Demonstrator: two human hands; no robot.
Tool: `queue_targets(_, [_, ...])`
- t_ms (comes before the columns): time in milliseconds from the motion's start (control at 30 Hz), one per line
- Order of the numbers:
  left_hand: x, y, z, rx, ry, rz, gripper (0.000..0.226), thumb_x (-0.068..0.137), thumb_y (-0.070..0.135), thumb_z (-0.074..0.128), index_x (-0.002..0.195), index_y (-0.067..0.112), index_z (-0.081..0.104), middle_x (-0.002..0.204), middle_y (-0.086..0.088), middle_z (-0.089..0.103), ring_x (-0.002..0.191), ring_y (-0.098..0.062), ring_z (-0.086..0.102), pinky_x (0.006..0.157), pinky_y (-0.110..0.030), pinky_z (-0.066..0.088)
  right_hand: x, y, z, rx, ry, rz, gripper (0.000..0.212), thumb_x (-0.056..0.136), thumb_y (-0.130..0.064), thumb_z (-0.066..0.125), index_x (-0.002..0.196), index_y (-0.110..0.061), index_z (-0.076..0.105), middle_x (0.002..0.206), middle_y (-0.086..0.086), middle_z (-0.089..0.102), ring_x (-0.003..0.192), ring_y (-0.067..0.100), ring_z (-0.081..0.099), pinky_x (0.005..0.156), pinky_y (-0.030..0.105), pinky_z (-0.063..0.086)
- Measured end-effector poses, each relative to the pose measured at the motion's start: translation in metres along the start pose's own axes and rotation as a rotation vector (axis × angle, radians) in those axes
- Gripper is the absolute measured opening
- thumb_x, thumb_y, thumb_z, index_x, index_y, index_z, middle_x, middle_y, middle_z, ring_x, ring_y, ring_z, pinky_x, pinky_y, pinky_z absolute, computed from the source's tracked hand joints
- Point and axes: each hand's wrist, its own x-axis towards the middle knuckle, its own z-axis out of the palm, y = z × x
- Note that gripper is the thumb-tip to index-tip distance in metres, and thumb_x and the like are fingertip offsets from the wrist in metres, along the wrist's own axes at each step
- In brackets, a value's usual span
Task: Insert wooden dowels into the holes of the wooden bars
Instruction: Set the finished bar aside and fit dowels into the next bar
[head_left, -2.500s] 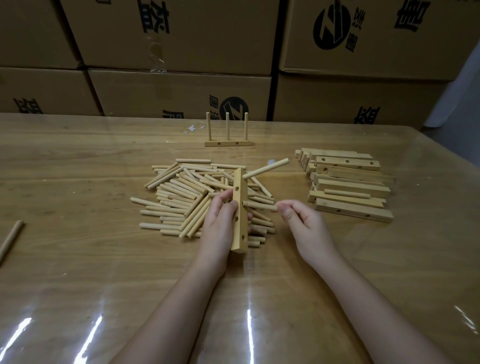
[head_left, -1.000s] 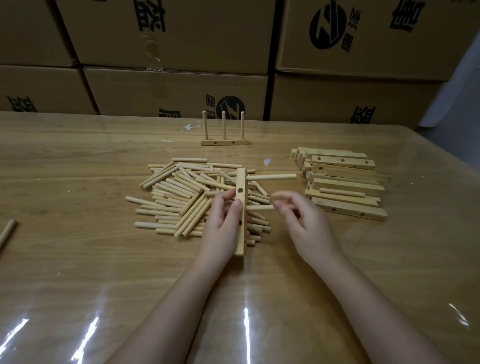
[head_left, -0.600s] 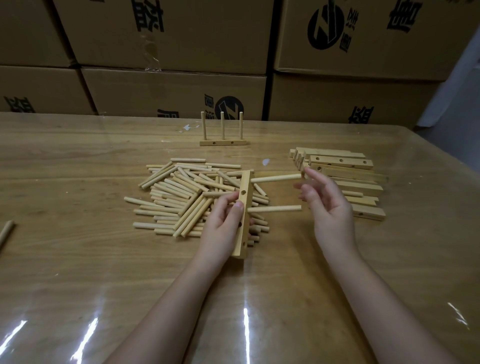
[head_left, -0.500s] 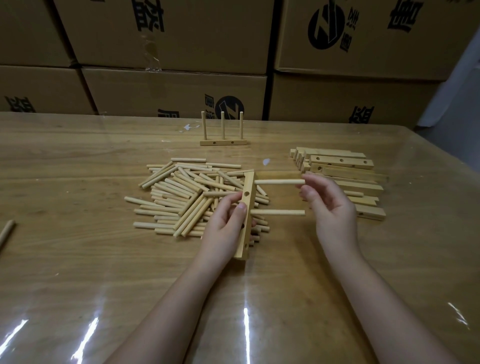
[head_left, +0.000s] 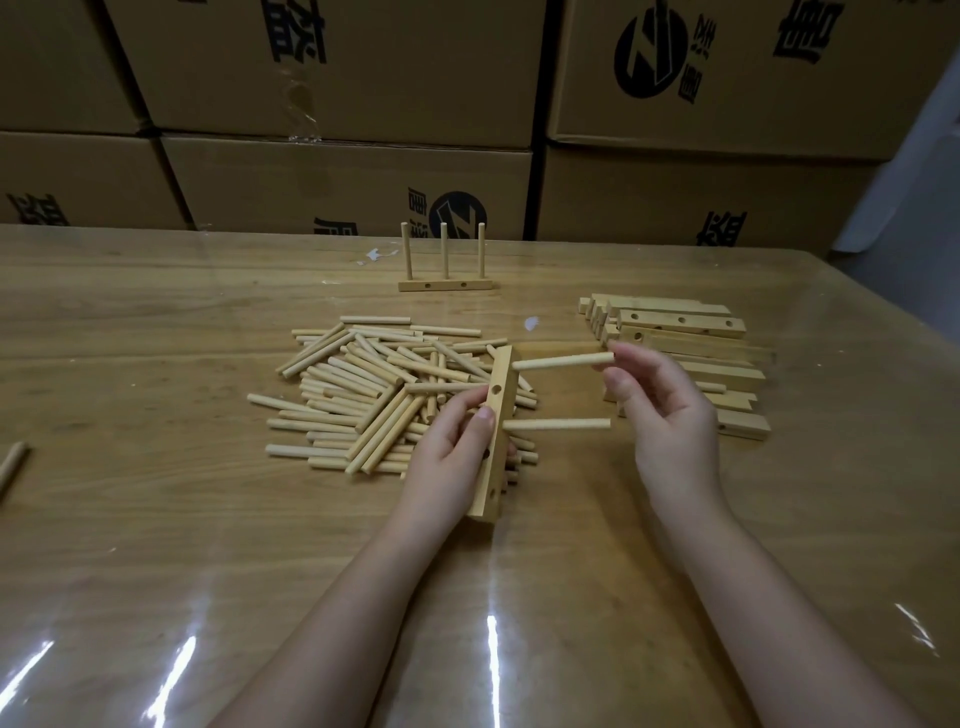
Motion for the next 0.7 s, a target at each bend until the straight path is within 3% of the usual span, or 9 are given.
queue_targets(67, [0.001, 0.002, 0.0, -0.106, 0.03, -0.03, 0.022, 0.099, 0.019, 0.045, 0.115, 0.025, 0.059, 0.073, 0.002, 0.069, 0.068, -0.012, 0.067, 0.055, -0.026, 0.054, 0.0, 0.0, 0.0, 0.038, -0.027, -0.007, 0.028, 0.087, -0.03, 0.055, 0.112, -0.042, 0.054, 0.101, -0.008, 0.066, 0.093, 0.006, 0.062, 0.083, 0.023, 0.05])
queue_targets(133, [0.003, 0.004, -0.003, -0.204, 0.085, -0.054, 0.02, 0.099, 0.019, 0.044, 0.11, 0.026, 0.059, 0.068, 0.0, 0.069, 0.061, -0.01, 0.065, 0.05, -0.023, 0.051, -0.003, 0.003, 0.004, -0.006, -0.074, 0.015, 0.022, 0.089, -0.03, 0.052, 0.107, -0.042, 0.054, 0.096, -0.007, 0.065, 0.083, 0.004, 0.061, 0.077, 0.021, 0.051])
queue_targets(233, [0.006, 0.004, -0.007, -0.304, 0.135, -0.081, 0.019, 0.098, 0.021, 0.045, 0.11, 0.026, 0.06, 0.069, -0.003, 0.07, 0.056, -0.011, 0.064, 0.046, -0.022, 0.049, -0.012, 0.01, 0.015, -0.261, -0.311, 0.014, 0.02, 0.09, -0.024, 0.054, 0.096, -0.043, 0.055, 0.09, -0.019, 0.06, 0.083, -0.008, 0.056, 0.07, 0.01, 0.047])
queue_targets(300, [0.008, 0.004, -0.009, -0.344, 0.142, -0.099, 0.021, 0.098, 0.022, 0.046, 0.114, 0.023, 0.059, 0.069, -0.004, 0.07, 0.05, -0.013, 0.061, 0.043, -0.022, 0.047, -0.018, 0.014, 0.022, -0.431, -0.477, -0.059, 0.018, 0.089, -0.029, 0.055, 0.105, -0.038, 0.059, 0.098, -0.023, 0.055, 0.092, -0.006, 0.05, 0.077, 0.011, 0.042])
queue_targets(367, [0.008, 0.004, -0.009, -0.382, 0.14, -0.102, 0.023, 0.098, 0.022, 0.045, 0.118, 0.019, 0.058, 0.068, -0.005, 0.069, 0.048, -0.013, 0.059, 0.042, -0.023, 0.047, -0.021, 0.019, 0.028, -0.602, -0.579, -0.162, 0.03, 0.088, -0.033, 0.057, 0.118, -0.028, 0.06, 0.106, -0.019, 0.05, 0.102, 0.002, 0.044, 0.087, 0.02, 0.038])
queue_targets(467, [0.008, 0.005, -0.01, -0.422, 0.13, -0.102, 0.025, 0.099, 0.022, 0.044, 0.121, 0.016, 0.057, 0.068, -0.005, 0.067, 0.047, -0.013, 0.057, 0.044, -0.022, 0.047, -0.022, 0.02, 0.034, -0.707, -0.577, -0.204, 0.031, 0.086, -0.034, 0.061, 0.113, -0.018, 0.065, 0.105, -0.01, 0.049, 0.103, 0.009, 0.04, 0.088, 0.024, 0.036])
queue_targets(567, [0.008, 0.008, -0.01, -0.439, 0.152, -0.096, 0.026, 0.1, 0.021, 0.042, 0.121, 0.013, 0.056, 0.067, -0.005, 0.067, 0.046, -0.012, 0.056, 0.043, -0.021, 0.046, -0.023, 0.019, 0.035, -0.717, -0.545, -0.252, 0.019, 0.085, -0.03, 0.063, 0.098, -0.017, 0.068, 0.096, -0.014, 0.043, 0.098, 0.008, 0.041, 0.082, 0.022, 0.035])
queue_targets(700, [0.009, 0.01, -0.01, -0.488, 0.212, -0.093, 0.024, 0.101, 0.02, 0.041, 0.117, 0.013, 0.057, 0.064, -0.004, 0.066, 0.044, -0.011, 0.054, 0.04, -0.02, 0.044, -0.02, 0.023, 0.031, -0.627, -0.502, -0.087, 0.009, 0.088, -0.029, 0.06, 0.094, -0.024, 0.064, 0.093, -0.016, 0.05, 0.092, 0.002, 0.048, 0.079, 0.02, 0.04])
